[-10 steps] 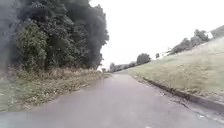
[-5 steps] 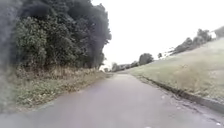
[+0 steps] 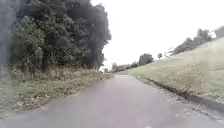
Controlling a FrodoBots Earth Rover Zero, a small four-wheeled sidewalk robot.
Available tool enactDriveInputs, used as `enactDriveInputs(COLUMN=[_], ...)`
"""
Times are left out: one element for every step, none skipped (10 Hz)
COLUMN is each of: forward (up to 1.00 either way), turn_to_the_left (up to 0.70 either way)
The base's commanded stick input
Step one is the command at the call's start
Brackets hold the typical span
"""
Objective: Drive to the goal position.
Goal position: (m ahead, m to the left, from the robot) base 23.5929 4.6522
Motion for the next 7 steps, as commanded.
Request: enactDriveInputs(forward=[0.45,0.45,0.45,0.45,0.45,0.45,0.45], turn_to_the_left=[0.00,0.00,0.00,0.00,0.00,0.00,0.00])
